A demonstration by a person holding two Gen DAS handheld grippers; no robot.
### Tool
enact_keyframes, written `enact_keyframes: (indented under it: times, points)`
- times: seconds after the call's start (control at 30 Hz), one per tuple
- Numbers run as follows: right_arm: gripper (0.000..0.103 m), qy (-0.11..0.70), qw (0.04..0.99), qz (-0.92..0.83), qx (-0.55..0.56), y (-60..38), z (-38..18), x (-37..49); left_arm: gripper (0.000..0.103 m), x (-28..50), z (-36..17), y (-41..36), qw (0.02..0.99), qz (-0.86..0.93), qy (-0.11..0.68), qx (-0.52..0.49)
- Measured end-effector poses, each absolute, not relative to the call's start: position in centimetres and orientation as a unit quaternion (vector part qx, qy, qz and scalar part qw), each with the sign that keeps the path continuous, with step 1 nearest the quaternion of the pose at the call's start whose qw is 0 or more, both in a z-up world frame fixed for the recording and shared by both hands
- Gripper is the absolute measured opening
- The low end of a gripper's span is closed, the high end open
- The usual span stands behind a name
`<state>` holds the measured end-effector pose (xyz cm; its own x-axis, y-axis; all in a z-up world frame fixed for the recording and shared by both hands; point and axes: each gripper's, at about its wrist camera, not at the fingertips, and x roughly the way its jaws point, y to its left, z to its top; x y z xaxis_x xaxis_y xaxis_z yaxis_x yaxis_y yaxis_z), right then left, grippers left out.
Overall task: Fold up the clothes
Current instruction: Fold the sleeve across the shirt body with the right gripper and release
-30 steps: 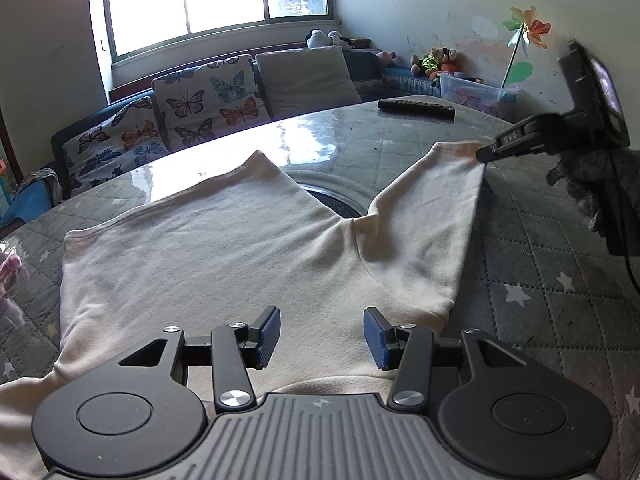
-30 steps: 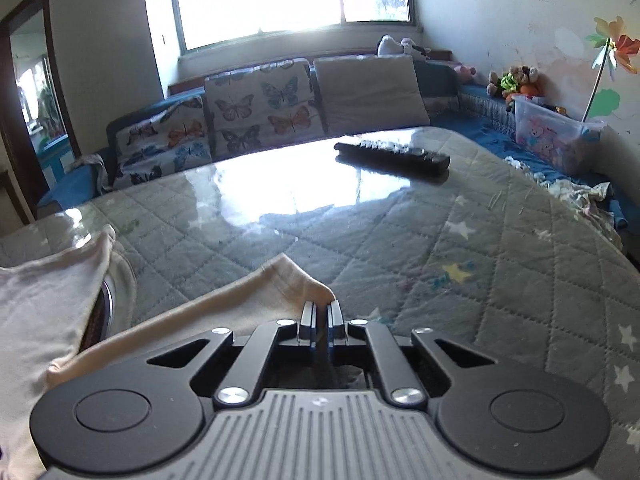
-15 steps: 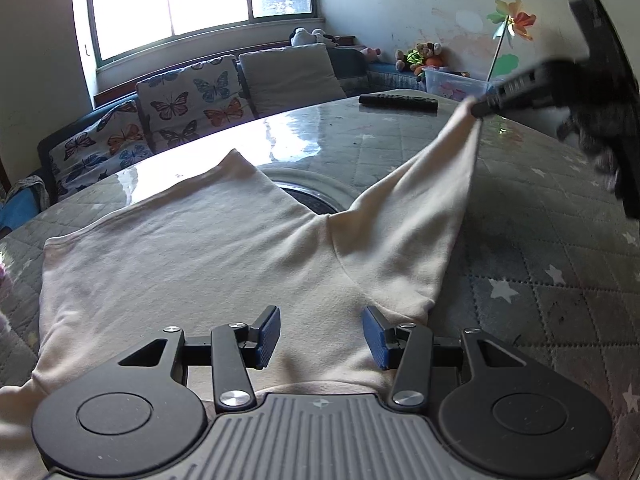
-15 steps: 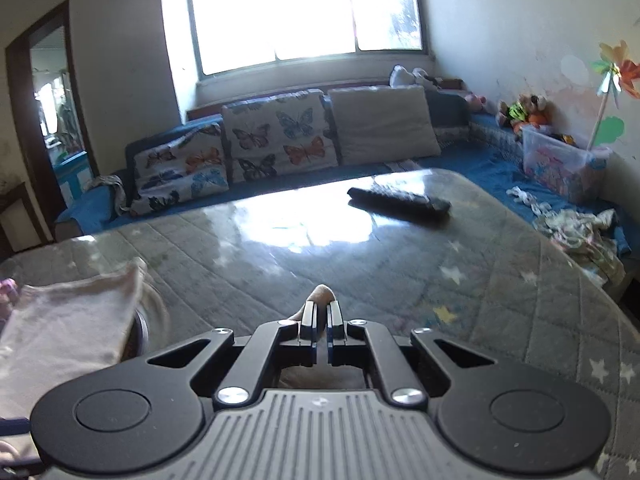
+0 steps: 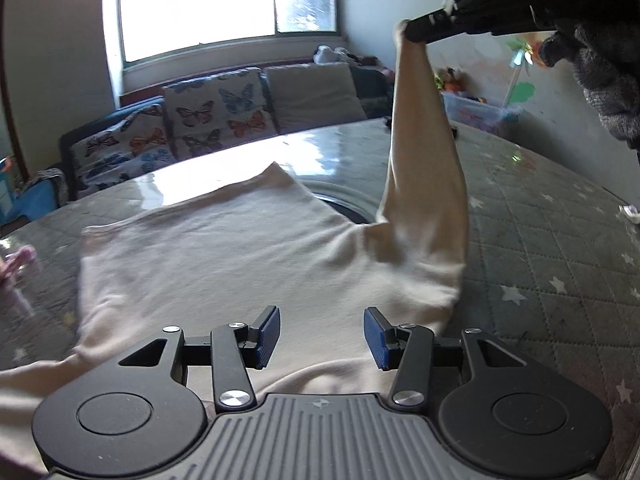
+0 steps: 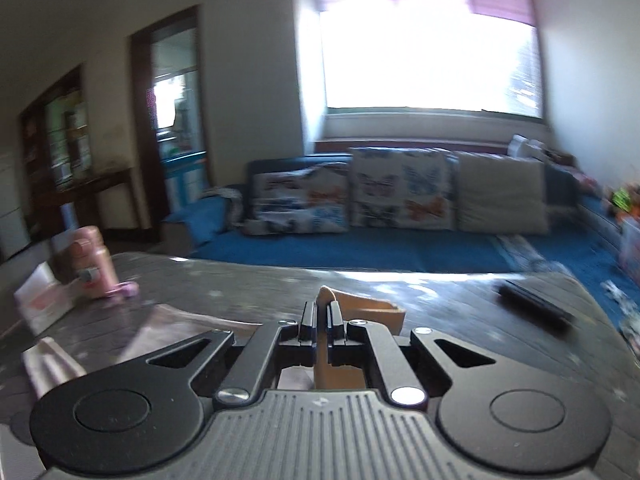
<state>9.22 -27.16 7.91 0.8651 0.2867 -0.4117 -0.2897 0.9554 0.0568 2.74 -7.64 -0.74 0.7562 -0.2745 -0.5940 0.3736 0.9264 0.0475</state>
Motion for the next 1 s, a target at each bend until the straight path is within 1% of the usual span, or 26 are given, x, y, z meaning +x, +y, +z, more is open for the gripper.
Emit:
enact_keyframes:
  times: [0.17, 0.33, 0.5, 0.63, 0.7, 0.73, 0.77, 0.87, 1.0]
  points:
    - [0.004, 0.215, 0.954, 0.209, -0.029, -21.5, 8.0, 9.1, 0.051, 1.3, -0.2, -4.3, 0.943, -0.135, 0.298, 0.064]
    - [0.004, 0.230, 0.935, 0.267, -0.047, -15.8, 6.8, 8.9, 0.051, 0.1, -0.5, -1.5, 0.946, -0.098, 0.303, 0.049]
    - [0.004, 0.252, 0.913, 0.316, -0.059, -12.0, 5.0, 8.0, 0.051, -0.3, -0.9, -0.1, 0.947, -0.079, 0.310, 0.035]
    - [0.009, 0.268, 0.896, 0.350, -0.061, -11.0, 4.1, 7.1, 0.051, -0.4, -1.2, 0.2, 0.946, -0.072, 0.315, 0.031]
    - [0.010, 0.269, 0.892, 0.357, -0.065, -11.0, 4.0, 6.7, 0.051, -0.5, -1.4, 0.4, 0.945, -0.071, 0.317, 0.031]
    - [0.010, 0.269, 0.891, 0.360, -0.068, -11.3, 4.2, 6.4, 0.051, -0.6, -1.4, 0.4, 0.945, -0.070, 0.317, 0.031]
    - [0.013, 0.269, 0.890, 0.362, -0.071, -11.7, 4.3, 6.2, 0.051, -0.6, -1.4, 0.5, 0.945, -0.070, 0.317, 0.032]
    - [0.016, 0.274, 0.890, 0.352, -0.090, -13.5, 4.6, 5.8, 0.051, -0.6, -1.2, 0.7, 0.946, -0.068, 0.315, 0.030]
    - [0.022, 0.298, 0.888, 0.327, -0.123, -16.0, 3.4, 5.7, 0.051, -0.2, -1.1, 0.8, 0.948, -0.063, 0.312, 0.029]
